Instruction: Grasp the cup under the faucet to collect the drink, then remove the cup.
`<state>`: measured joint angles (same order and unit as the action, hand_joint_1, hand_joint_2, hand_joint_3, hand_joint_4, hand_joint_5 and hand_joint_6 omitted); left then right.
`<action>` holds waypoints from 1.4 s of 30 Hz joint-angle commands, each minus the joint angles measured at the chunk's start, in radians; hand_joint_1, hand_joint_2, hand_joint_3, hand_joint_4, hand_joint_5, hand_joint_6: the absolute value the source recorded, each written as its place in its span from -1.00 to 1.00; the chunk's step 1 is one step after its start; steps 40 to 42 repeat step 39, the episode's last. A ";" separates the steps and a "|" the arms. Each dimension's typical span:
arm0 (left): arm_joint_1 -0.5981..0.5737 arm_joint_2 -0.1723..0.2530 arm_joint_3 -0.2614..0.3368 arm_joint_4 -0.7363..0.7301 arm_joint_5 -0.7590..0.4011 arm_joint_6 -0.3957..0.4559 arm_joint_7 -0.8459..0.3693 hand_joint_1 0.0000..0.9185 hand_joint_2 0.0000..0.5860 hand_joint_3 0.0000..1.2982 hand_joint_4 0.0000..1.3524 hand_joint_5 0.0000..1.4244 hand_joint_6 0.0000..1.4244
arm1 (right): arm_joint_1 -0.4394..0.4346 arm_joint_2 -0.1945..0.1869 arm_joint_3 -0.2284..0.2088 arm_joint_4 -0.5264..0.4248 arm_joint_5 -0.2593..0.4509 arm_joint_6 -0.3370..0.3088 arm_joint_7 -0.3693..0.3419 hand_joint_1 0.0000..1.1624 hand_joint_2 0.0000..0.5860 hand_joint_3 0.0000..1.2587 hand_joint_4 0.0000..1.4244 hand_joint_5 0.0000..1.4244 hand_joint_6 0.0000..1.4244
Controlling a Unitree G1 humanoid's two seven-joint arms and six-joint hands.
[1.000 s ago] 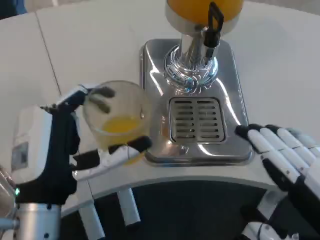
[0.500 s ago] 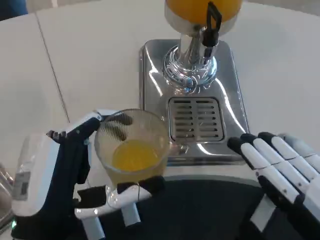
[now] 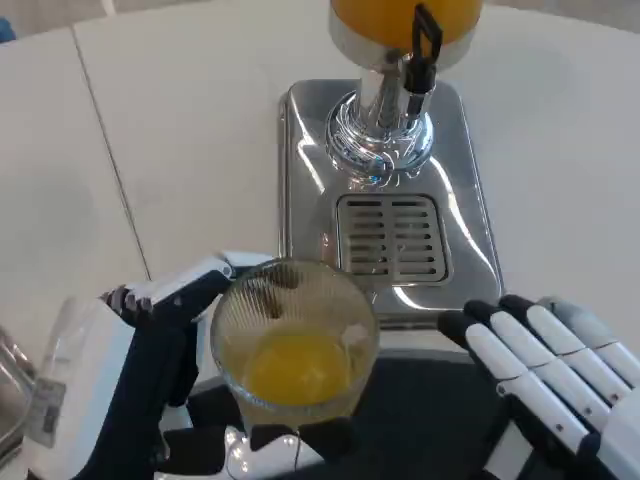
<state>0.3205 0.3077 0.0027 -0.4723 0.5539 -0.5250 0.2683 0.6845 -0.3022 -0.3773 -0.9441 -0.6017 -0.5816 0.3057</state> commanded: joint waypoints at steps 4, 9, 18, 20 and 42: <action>0.008 -0.010 0.017 -0.028 -0.007 -0.076 -0.019 0.11 -0.65 0.86 1.00 1.00 1.00 | 0.042 0.032 0.004 0.001 -0.021 -0.042 -0.017 -0.93 0.81 -1.00 -1.00 -1.00 -1.00; 0.016 -0.020 0.020 -0.024 -0.020 -0.080 -0.041 0.11 -0.65 0.86 1.00 1.00 1.00 | 0.040 0.071 0.029 -0.020 -0.041 -0.029 -0.014 -0.98 0.87 -1.00 -1.00 -1.00 -1.00; 0.023 -0.029 0.008 -0.029 -0.020 -0.098 -0.070 0.11 -0.65 0.86 0.98 1.00 1.00 | 0.010 0.142 0.090 -0.032 -0.127 0.004 -0.022 -1.00 0.87 -1.00 -1.00 -1.00 -1.00; 0.022 -0.034 0.007 -0.029 -0.018 -0.100 -0.071 0.11 -0.64 0.86 0.98 1.00 1.00 | 0.012 0.152 0.098 -0.034 -0.139 0.008 -0.023 -1.00 0.87 -1.00 -1.00 -1.00 -1.00; -0.004 -0.069 0.009 -0.011 -0.022 -0.088 -0.095 0.11 -0.64 0.86 0.98 1.00 1.00 | -0.023 0.153 0.196 -0.046 -0.216 0.102 0.005 -0.97 0.95 -1.00 -1.00 -1.00 -1.00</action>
